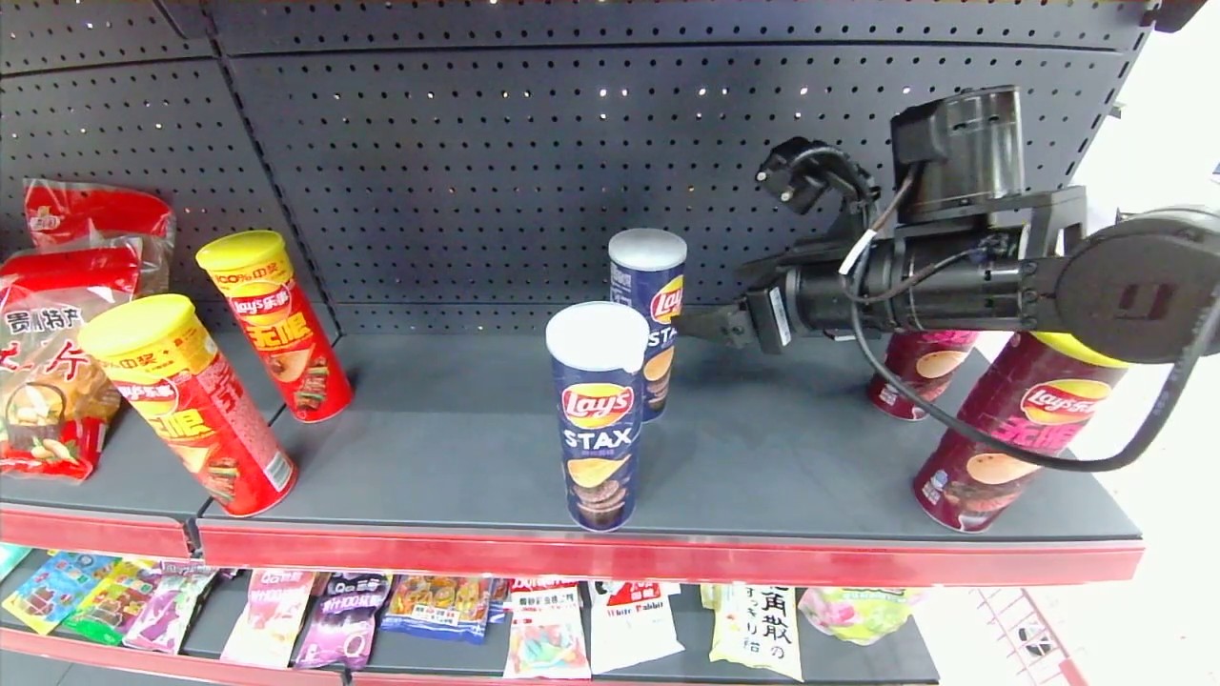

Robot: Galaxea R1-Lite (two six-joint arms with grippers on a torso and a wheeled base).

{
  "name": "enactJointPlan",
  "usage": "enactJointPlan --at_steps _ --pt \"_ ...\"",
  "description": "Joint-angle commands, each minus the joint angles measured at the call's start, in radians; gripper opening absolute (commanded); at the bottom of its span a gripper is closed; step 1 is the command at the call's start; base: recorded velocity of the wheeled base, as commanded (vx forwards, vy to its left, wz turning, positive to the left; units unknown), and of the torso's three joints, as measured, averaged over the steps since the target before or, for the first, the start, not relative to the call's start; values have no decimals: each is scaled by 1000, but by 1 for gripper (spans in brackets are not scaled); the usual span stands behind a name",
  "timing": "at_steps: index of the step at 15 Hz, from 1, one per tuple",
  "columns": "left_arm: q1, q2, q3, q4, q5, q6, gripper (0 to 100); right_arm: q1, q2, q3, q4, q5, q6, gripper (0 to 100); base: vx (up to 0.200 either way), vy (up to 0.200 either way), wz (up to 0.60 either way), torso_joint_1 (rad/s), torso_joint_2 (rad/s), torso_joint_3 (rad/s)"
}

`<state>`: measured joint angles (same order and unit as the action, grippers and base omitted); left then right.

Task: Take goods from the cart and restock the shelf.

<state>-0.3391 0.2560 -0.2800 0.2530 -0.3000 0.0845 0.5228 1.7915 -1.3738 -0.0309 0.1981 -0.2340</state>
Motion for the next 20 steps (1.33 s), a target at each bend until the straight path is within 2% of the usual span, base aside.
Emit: enactJointPlan --at_steps 1,5,9,12,13,17,18,20 --pt "0 52 -8 -3 1 0 100 -4 -118 62 0 -20 13 100 0 0 0 0 0 0" --pt "0 161 -44 -8 22 0 100 -1 -274 150 0 -20 38 100 0 0 0 0 0 0" --pt "0 345 -123 -11 65 0 100 19 -572 357 5 -20 64 100 0 0 0 0 0 0" --pt "0 462 -179 -23 88 0 100 -4 -801 533 11 -22 65 100 0 0 0 0 0 0" --pt "0 486 -191 -27 98 0 100 -18 -840 559 12 -23 67 100 0 0 0 0 0 0" --pt "0 717 -266 -135 107 1 100 -198 -1117 746 26 -66 93 100 0 0 0 0 0 0" --pt "0 753 -272 -159 110 0 100 -218 -1153 763 45 -66 94 100 0 0 0 0 0 0" --pt "-1 904 -272 -284 142 1 100 -259 -1288 777 192 -66 113 100 0 0 0 0 0 0"
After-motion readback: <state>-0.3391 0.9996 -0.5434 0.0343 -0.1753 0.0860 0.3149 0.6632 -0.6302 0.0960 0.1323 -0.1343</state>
